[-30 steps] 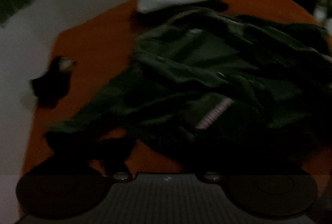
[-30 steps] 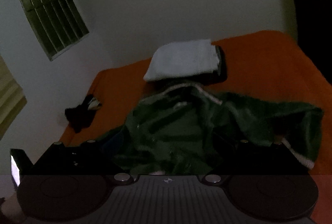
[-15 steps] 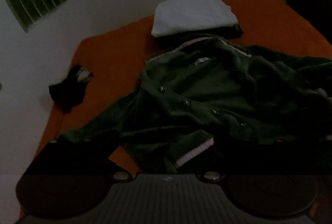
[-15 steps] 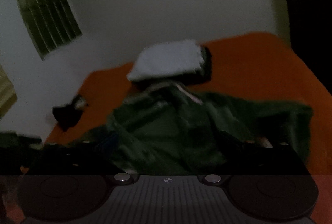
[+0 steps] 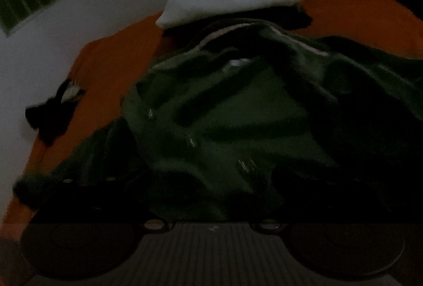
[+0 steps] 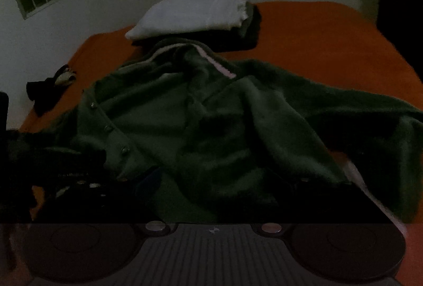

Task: Fold clothes

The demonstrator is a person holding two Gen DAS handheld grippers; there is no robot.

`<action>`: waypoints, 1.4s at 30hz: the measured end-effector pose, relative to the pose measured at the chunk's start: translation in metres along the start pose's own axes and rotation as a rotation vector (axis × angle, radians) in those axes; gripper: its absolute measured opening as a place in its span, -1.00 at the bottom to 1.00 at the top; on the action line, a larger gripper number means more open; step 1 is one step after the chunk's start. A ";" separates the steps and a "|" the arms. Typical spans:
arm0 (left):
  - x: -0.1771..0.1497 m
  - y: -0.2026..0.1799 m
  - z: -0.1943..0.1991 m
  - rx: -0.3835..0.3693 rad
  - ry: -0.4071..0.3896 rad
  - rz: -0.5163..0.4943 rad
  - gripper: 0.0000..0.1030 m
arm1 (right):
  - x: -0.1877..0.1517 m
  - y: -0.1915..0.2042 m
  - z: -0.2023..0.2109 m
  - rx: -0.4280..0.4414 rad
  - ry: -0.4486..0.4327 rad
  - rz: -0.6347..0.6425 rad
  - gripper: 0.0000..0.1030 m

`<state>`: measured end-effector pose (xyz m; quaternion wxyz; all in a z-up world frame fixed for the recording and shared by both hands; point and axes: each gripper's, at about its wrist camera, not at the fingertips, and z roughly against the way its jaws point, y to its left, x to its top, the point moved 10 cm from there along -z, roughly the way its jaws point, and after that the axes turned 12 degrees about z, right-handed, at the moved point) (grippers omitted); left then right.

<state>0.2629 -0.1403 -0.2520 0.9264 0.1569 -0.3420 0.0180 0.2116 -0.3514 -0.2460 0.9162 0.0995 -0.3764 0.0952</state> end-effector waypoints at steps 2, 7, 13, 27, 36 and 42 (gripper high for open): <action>0.031 0.005 -0.036 0.074 0.006 -0.020 1.00 | 0.015 -0.022 -0.015 0.040 -0.009 -0.049 0.41; 0.101 0.007 -0.117 0.112 -0.007 0.086 0.90 | 0.040 -0.068 -0.042 0.127 0.012 0.010 0.42; 0.161 0.008 -0.151 0.059 -0.041 -0.042 0.90 | 0.099 -0.035 -0.124 0.193 0.053 0.114 0.38; 0.145 0.038 -0.140 0.021 0.068 0.222 0.90 | 0.177 0.015 -0.115 -0.003 0.319 0.249 0.30; 0.049 0.090 0.005 -0.134 -0.089 0.416 1.00 | 0.185 0.016 -0.053 -0.118 -0.063 0.276 0.99; -0.050 0.122 0.052 -0.141 0.007 0.231 0.96 | 0.106 0.039 -0.010 -0.070 -0.018 0.166 0.99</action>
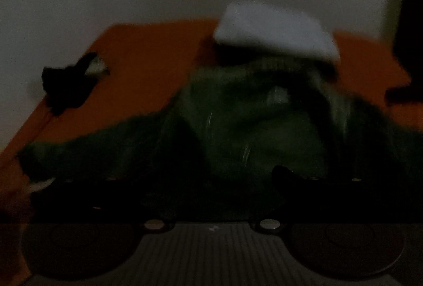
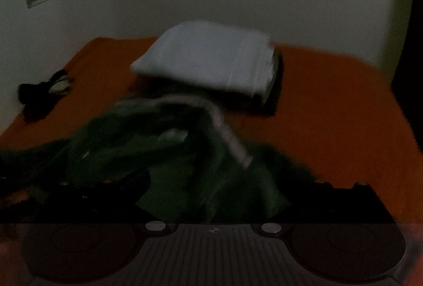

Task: Fold clothes

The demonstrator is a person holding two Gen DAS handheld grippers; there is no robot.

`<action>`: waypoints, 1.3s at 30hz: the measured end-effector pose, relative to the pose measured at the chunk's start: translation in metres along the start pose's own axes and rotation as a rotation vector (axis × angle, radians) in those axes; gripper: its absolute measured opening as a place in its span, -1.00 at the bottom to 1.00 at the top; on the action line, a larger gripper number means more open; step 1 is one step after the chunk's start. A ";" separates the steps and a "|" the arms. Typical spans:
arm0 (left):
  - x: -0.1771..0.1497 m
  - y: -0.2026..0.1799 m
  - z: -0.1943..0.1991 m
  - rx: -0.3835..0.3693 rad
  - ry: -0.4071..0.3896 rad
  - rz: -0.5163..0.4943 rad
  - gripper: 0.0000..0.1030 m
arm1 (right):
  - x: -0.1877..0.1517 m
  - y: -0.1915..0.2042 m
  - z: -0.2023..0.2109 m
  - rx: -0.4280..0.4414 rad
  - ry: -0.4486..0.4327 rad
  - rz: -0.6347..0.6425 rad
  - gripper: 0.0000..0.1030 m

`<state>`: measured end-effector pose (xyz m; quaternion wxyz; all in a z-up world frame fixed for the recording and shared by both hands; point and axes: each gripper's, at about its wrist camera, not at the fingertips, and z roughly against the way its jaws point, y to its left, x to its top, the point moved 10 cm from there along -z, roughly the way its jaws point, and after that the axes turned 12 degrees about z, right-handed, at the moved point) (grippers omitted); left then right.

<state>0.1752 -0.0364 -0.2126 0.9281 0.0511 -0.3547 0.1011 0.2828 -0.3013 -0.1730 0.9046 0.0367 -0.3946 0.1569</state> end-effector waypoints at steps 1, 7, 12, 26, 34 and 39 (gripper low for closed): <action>-0.015 0.006 0.007 -0.010 0.014 -0.032 0.96 | -0.015 0.006 0.005 -0.001 0.024 -0.010 0.99; -0.099 0.032 0.025 -0.081 -0.013 -0.238 0.97 | -0.124 0.034 0.048 -0.023 0.118 -0.085 0.99; -0.130 0.025 0.012 -0.245 -0.108 -0.214 0.97 | -0.186 0.072 0.061 -0.034 0.119 -0.050 0.99; -0.179 0.090 0.076 -0.288 -0.215 -0.195 -0.68 | -0.230 0.159 0.075 0.079 0.107 -0.069 0.57; -0.199 0.197 0.144 -0.161 -0.151 -0.072 -0.79 | -0.251 0.210 0.058 0.192 0.125 0.092 0.79; -0.230 0.223 0.125 -0.197 -0.046 0.056 -0.57 | -0.267 0.238 0.074 0.260 0.093 0.197 0.93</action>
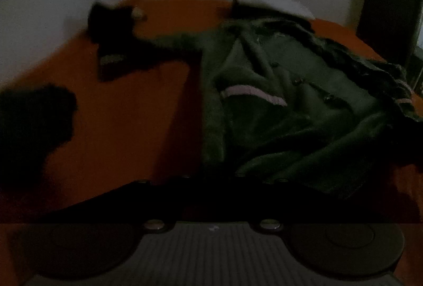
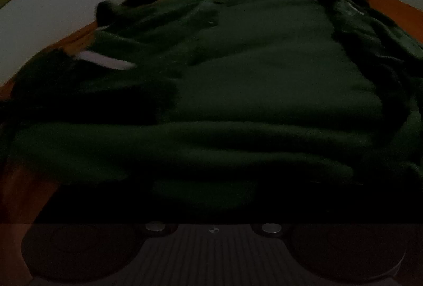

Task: Fold clothes

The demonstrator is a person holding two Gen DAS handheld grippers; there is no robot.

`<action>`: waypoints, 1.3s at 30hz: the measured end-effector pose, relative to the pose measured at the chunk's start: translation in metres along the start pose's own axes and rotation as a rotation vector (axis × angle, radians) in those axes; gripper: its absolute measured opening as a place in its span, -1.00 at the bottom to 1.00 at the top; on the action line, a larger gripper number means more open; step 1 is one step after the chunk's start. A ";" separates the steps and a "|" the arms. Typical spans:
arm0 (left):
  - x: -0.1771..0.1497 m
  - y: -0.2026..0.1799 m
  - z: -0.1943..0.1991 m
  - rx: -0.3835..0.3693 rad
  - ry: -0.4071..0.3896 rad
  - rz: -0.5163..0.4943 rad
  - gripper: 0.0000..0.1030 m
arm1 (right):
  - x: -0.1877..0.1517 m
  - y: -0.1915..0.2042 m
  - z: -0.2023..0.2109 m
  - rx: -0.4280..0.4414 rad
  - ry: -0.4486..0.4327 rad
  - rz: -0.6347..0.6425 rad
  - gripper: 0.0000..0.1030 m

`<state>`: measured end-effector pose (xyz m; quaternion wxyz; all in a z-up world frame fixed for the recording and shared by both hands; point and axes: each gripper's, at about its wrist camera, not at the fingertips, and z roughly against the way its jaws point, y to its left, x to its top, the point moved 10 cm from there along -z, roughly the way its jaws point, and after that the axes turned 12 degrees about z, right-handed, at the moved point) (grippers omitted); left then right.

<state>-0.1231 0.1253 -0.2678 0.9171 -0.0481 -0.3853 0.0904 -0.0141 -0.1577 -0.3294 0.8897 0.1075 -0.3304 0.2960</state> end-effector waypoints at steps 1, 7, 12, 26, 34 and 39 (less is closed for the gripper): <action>-0.003 0.003 -0.001 0.022 0.000 -0.006 -0.40 | -0.004 0.004 0.002 -0.002 0.007 0.028 0.93; 0.004 0.002 -0.002 0.055 -0.045 -0.022 0.44 | -0.003 0.022 0.005 -0.013 -0.024 0.239 0.83; -0.003 -0.026 -0.012 0.036 -0.004 -0.083 0.57 | 0.024 0.020 0.005 0.062 -0.028 0.140 0.38; -0.045 -0.020 -0.053 0.124 0.144 -0.091 0.70 | 0.070 -0.013 -0.046 0.257 0.074 -0.246 -0.60; -0.049 -0.010 -0.049 0.119 0.116 -0.048 0.77 | 0.092 -0.031 0.050 0.581 -0.143 -0.497 -0.34; -0.049 -0.012 -0.039 0.122 0.084 -0.059 0.76 | 0.065 -0.037 0.022 0.340 -0.025 -0.345 -0.27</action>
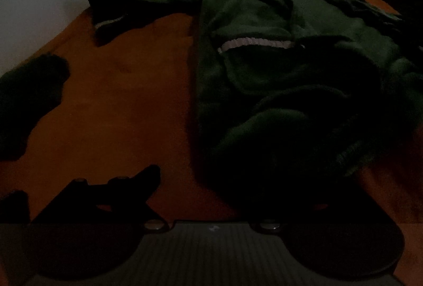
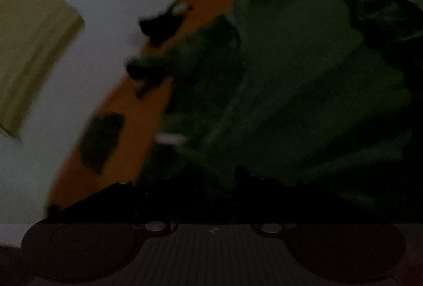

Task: Fold clothes

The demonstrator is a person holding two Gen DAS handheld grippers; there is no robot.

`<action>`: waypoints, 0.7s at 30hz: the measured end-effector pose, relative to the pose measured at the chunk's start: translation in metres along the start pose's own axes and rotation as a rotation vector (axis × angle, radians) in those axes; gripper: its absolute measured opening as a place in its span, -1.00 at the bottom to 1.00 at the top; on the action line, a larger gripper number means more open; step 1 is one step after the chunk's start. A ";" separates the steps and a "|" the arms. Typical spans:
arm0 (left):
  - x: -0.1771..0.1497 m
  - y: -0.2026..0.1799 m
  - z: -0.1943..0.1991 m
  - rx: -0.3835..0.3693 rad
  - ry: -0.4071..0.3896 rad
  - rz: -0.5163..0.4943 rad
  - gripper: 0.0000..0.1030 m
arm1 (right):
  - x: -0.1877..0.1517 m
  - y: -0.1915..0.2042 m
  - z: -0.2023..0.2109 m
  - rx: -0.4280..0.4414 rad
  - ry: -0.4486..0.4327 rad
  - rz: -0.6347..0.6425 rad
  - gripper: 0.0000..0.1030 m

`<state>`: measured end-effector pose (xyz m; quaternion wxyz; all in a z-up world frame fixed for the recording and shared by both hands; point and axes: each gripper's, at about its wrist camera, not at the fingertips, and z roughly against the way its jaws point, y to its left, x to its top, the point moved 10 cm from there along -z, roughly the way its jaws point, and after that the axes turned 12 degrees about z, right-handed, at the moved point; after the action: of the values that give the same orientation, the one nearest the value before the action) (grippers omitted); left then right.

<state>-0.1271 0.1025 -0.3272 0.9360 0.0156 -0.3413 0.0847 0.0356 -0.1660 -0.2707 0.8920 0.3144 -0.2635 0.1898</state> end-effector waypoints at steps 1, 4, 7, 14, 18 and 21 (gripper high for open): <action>0.000 0.000 0.002 -0.001 -0.008 0.004 0.76 | -0.006 0.001 -0.006 0.005 0.020 -0.001 -0.20; 0.002 -0.002 0.012 -0.002 -0.050 -0.007 0.76 | -0.022 0.006 -0.026 -0.008 0.070 0.029 -0.05; 0.005 -0.009 0.016 -0.010 -0.078 -0.039 0.76 | -0.018 0.014 -0.042 -0.007 0.066 0.139 0.20; -0.004 -0.013 0.012 0.010 -0.086 -0.094 0.18 | -0.011 0.016 -0.085 0.125 0.146 0.106 -0.81; -0.010 0.001 0.021 0.055 -0.127 -0.080 0.18 | -0.015 0.022 -0.037 0.129 0.093 0.074 -0.81; -0.010 0.005 0.022 0.056 -0.128 -0.065 0.20 | -0.016 0.011 0.011 0.210 -0.006 -0.138 -0.83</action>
<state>-0.1496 0.1037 -0.3173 0.9138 0.0580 -0.3971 0.0627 0.0143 -0.1679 -0.2679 0.8643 0.4241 -0.2228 0.1535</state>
